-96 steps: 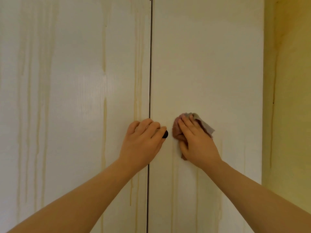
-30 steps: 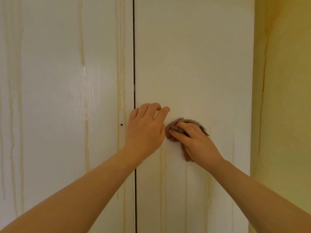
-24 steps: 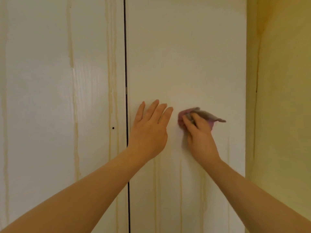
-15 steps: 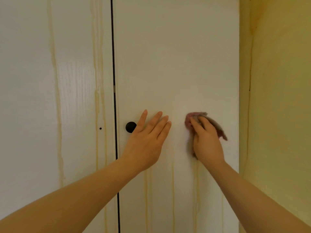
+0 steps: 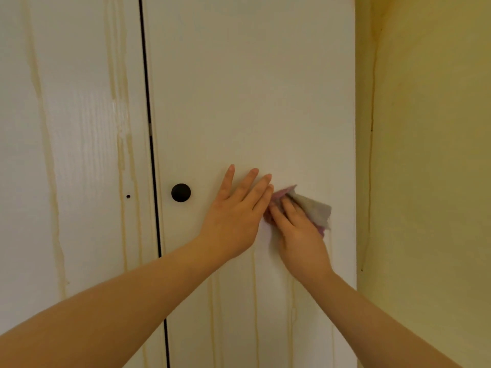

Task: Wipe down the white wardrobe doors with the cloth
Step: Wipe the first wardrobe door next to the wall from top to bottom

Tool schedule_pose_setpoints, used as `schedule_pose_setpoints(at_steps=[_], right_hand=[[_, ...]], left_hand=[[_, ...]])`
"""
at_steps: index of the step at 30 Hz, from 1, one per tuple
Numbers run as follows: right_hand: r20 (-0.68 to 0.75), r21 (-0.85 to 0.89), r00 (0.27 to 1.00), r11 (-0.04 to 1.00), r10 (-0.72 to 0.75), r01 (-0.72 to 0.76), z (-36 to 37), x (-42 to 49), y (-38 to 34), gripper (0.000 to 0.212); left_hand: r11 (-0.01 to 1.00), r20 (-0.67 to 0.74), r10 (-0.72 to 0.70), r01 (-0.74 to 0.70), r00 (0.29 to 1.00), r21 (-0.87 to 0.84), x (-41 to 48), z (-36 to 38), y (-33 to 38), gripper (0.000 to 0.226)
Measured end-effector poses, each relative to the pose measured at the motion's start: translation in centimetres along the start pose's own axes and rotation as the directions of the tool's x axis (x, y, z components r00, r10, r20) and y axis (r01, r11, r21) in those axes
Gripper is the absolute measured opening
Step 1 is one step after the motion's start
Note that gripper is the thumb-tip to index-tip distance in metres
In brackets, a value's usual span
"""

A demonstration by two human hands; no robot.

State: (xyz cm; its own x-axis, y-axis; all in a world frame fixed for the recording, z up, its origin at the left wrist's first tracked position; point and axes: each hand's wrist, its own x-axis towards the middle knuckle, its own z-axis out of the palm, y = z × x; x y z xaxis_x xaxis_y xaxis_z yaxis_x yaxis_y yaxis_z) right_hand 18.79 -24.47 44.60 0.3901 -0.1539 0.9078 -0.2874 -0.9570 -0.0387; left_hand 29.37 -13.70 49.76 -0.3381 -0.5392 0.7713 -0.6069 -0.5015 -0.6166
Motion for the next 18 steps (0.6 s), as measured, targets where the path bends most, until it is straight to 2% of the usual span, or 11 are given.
schedule_pose_setpoints(at_steps=[1, 2, 4, 5, 7, 10, 13, 14, 16, 18], right_hand=[[0.014, -0.027, 0.999, 0.999, -0.047, 0.047, -0.5, 0.0, 0.7, 0.05], [-0.001, -0.025, 1.0, 0.999, -0.029, 0.029, -0.9, 0.4, 1.5, 0.05], [0.002, 0.031, 0.977, 0.976, 0.215, -0.215, -2.0, 1.8, 3.1, 0.051], [0.026, 0.08, 0.936, 0.933, 0.35, -0.351, -2.1, 2.4, 3.7, 0.052], [0.042, 0.129, 0.885, 0.876, 0.463, -0.464, -2.0, 2.8, 2.6, 0.052], [0.035, 0.233, 0.914, 0.886, 0.405, -0.402, -1.1, 1.5, 0.2, 0.051], [0.002, 0.232, 0.932, 0.906, 0.363, -0.353, -1.7, 1.6, 1.6, 0.049], [0.023, 0.254, 0.91, 0.878, 0.413, -0.405, -2.3, 2.4, 2.9, 0.049], [0.079, 0.383, 0.83, 0.752, 0.551, -0.536, -3.6, 3.9, 5.3, 0.048], [0.101, 0.452, 0.792, 0.682, 0.602, -0.575, -3.9, 4.3, 6.4, 0.048]], left_hand=[[1.0, -0.001, 0.001, -0.001, 1.0, -0.002, 0.2, 0.3, 0.4, 0.051], [1.0, 0.001, -0.001, 0.001, 1.0, 0.002, 0.2, 0.6, 0.7, 0.051], [1.0, 0.005, -0.012, 0.012, 1.0, 0.012, 0.3, 1.0, 1.3, 0.048], [1.0, 0.005, -0.022, 0.022, 1.0, 0.015, 0.3, 1.2, 1.5, 0.047], [1.0, -0.011, -0.028, 0.028, 1.0, 0.007, 0.5, 1.2, 1.6, 0.046], [1.0, -0.045, 0.003, -0.003, 0.999, -0.013, 1.5, 1.1, 1.5, 0.047], [1.0, -0.05, 0.017, -0.018, 0.999, -0.02, 3.0, 1.1, 1.9, 0.049], [1.0, -0.056, 0.023, -0.024, 0.998, -0.015, 3.5, 1.2, 2.3, 0.049], [0.999, -0.057, 0.049, -0.049, 0.997, -0.004, 4.0, 1.3, 3.0, 0.049], [0.995, -0.064, 0.096, -0.096, 0.993, -0.005, 4.4, 1.3, 3.4, 0.05]])
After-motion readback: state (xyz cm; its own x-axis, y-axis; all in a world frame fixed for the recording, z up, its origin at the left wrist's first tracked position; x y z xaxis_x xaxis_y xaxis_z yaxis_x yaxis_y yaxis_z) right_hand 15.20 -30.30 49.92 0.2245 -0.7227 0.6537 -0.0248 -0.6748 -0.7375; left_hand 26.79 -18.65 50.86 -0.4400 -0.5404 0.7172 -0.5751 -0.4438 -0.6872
